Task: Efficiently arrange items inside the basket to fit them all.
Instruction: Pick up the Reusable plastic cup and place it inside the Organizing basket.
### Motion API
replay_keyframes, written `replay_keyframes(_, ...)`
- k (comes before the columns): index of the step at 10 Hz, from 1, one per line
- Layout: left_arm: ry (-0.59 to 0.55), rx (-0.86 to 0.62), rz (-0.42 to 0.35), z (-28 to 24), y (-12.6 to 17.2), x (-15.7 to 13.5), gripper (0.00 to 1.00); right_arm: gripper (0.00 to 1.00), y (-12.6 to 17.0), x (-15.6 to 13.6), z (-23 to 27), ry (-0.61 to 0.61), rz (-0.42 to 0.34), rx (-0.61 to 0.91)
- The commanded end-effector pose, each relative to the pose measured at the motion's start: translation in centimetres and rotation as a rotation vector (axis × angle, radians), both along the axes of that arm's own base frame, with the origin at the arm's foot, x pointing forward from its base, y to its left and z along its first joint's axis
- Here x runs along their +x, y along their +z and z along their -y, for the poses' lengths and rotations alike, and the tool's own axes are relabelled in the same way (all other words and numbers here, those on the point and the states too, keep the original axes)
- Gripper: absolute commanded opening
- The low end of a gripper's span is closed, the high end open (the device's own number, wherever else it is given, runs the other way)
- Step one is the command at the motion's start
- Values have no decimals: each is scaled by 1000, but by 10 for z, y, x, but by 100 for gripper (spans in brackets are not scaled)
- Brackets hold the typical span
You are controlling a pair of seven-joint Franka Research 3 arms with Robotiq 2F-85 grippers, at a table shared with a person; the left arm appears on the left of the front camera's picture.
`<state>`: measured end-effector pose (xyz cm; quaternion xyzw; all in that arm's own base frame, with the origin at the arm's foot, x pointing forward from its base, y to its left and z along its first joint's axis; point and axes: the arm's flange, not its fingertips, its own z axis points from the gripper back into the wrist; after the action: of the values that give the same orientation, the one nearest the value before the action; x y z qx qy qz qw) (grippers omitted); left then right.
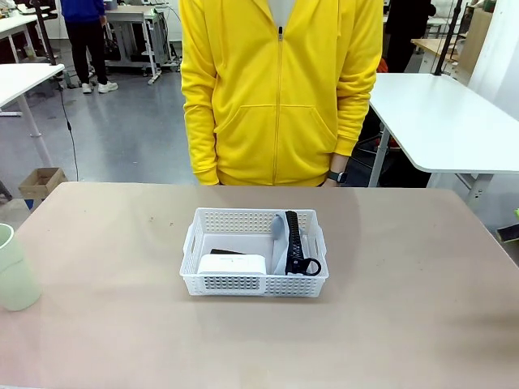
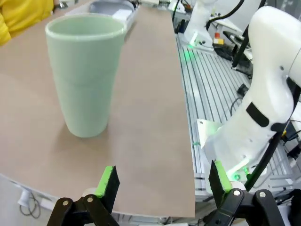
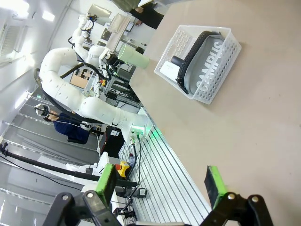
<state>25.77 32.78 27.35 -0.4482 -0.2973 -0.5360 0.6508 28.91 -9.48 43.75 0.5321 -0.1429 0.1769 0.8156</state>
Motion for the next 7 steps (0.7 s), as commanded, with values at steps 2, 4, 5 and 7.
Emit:
replay_keyframes(2,-48,20,0,3,-24,-1,100,100,5,0,-2,-14,-12,21)
replay_keyframes(4,-90,-3,43,13,-27,-1,100,100,5,0,-2,-14,-12,21)
replay_keyframes(5,-79,-5,103,21,-27,-2,100,100,5,0,-2,-14,-12,21)
replay_keyframes(7,-66,-4,177,32,-23,-2,100,100,5,0,-2,-14,-12,21)
